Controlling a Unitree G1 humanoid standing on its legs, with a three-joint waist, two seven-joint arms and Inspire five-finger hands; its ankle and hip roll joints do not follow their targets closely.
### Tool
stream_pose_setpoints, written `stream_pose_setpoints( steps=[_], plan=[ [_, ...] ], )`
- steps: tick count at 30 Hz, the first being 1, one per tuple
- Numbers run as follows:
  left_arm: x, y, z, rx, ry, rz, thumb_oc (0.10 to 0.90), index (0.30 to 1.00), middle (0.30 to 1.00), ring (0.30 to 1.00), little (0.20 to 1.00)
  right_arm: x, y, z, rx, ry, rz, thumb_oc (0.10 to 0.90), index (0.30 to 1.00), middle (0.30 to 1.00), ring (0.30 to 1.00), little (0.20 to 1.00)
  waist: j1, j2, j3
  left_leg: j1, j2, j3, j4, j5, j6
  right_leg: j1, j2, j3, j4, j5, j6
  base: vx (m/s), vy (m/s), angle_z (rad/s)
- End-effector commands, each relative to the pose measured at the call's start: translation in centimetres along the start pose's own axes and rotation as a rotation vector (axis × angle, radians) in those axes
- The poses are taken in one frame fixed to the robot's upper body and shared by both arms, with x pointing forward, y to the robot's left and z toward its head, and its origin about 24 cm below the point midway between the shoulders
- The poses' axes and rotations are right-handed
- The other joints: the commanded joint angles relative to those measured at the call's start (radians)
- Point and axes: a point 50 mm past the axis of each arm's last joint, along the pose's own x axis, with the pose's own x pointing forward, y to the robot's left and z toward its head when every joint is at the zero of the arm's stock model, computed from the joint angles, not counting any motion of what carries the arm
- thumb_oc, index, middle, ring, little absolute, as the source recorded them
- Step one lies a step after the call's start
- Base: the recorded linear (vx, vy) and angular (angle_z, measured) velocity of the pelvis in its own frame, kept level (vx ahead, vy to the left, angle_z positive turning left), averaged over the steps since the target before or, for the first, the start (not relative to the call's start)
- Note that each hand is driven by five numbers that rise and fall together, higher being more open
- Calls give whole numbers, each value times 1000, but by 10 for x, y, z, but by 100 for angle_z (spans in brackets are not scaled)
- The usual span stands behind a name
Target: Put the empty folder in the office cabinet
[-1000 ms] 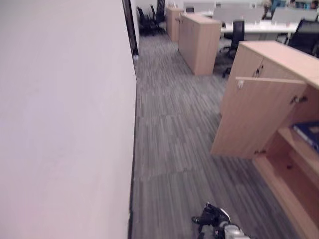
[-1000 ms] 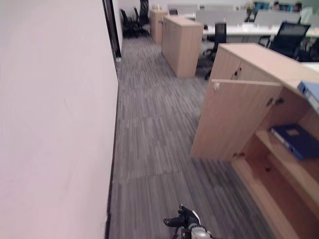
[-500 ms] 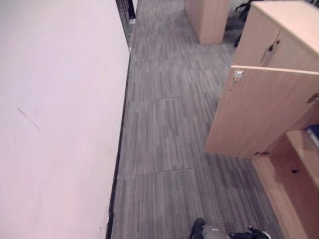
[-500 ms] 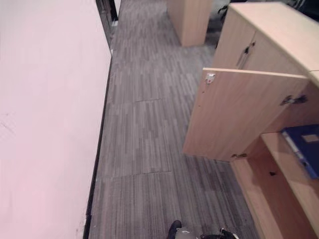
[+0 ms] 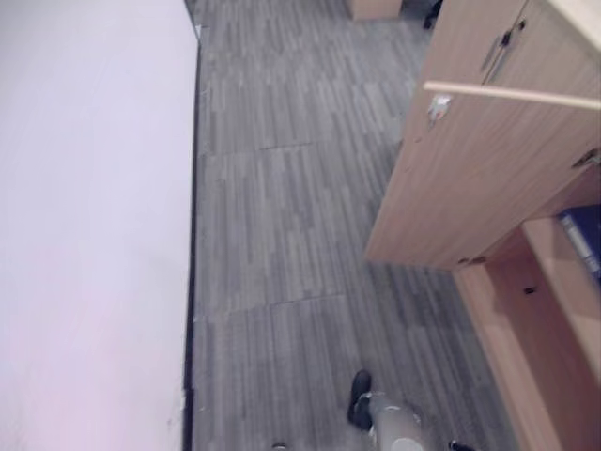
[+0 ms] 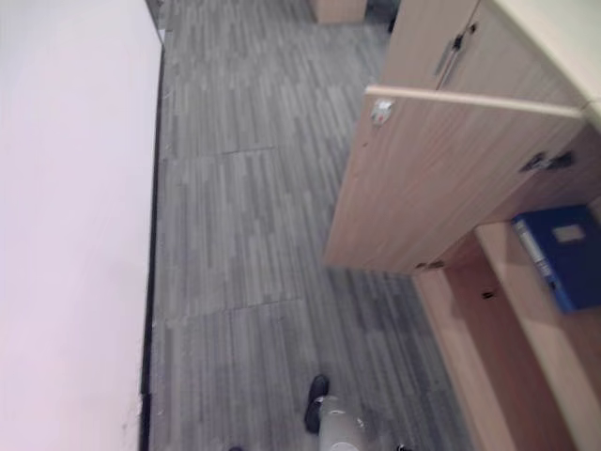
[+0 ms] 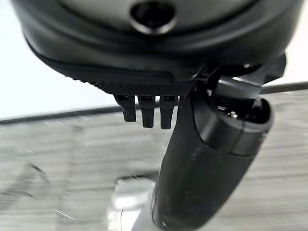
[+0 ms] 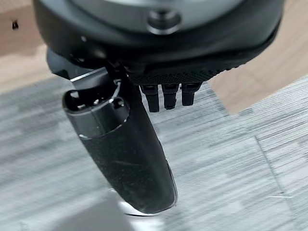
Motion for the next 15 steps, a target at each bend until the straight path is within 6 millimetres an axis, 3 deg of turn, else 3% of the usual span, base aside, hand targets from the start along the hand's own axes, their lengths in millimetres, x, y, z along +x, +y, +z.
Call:
stream_pose_setpoints(
  steps=[1,3,4,6,7,8,9,10,11,12,15],
  plan=[
    [-1,2,-8,20,9,20,800,900,900,900,900,1,-16,21,-10,-66,-50,800,900,900,900,900,61,-57,11,-195,-67,-2,348,149,86,77,-46,62,-118,48,19,173,-107,-50],
    [-2,4,-17,3,34,28,800,900,900,900,900,1,-15,23,-5,-72,-48,800,900,900,900,900,84,-91,12,-297,-99,12,307,84,107,115,-66,80,-150,59,25,111,-25,-57],
    [-2,4,-17,3,34,28,800,900,900,900,900,1,-15,23,-5,-72,-48,800,900,900,900,900,86,-90,13,-295,-97,13,308,82,107,116,-65,81,-150,59,25,193,45,-49],
    [-3,7,-31,-3,74,34,800,900,900,900,900,1,-12,18,-23,-66,-33,800,900,900,900,900,131,-100,1,-333,-108,2,45,93,93,182,-58,120,-179,48,48,267,83,-37],
    [-3,7,-31,-3,74,34,800,900,900,900,900,1,-12,19,-23,-66,-33,800,900,900,900,900,131,-100,2,-333,-108,2,45,93,93,182,-58,120,-179,48,48,304,139,-54],
    [-5,7,-38,-10,92,33,800,900,900,900,900,1,-11,16,-39,-61,-29,800,900,900,900,900,157,-80,-10,-363,-103,-51,-189,183,67,218,-39,146,-183,32,52,205,98,-55],
    [-5,7,-38,-10,92,33,800,900,900,900,900,1,-11,16,-39,-61,-29,800,900,900,900,900,156,-81,-11,-362,-104,-52,-194,187,67,217,-39,145,-183,32,52,311,146,-47],
    [-5,8,-41,-11,99,37,800,900,900,900,900,1,-11,15,-48,-60,-27,800,900,900,900,900,167,-74,-12,-403,-94,-78,-273,216,55,239,-35,161,-185,16,52,279,146,-24],
    [-5,7,-41,-12,101,38,800,900,900,900,900,1,-11,11,-48,-44,-27,800,900,900,900,900,188,-60,-14,-431,-94,-136,-337,239,38,267,-32,200,-175,-1,49,365,223,-24],
    [-7,3,-47,-20,117,29,800,900,900,900,900,0,-11,3,-50,-23,-22,800,900,900,900,900,190,-40,-36,-365,-94,-167,-422,239,34,266,-20,227,-165,-7,57,337,264,-42],
    [-8,3,-52,-17,133,36,800,900,900,900,900,0,-14,-3,-31,2,-25,800,900,900,900,900,181,-14,-73,-301,-92,-194,-432,276,20,271,-23,262,-171,-20,60,211,260,-111]
  ],
)
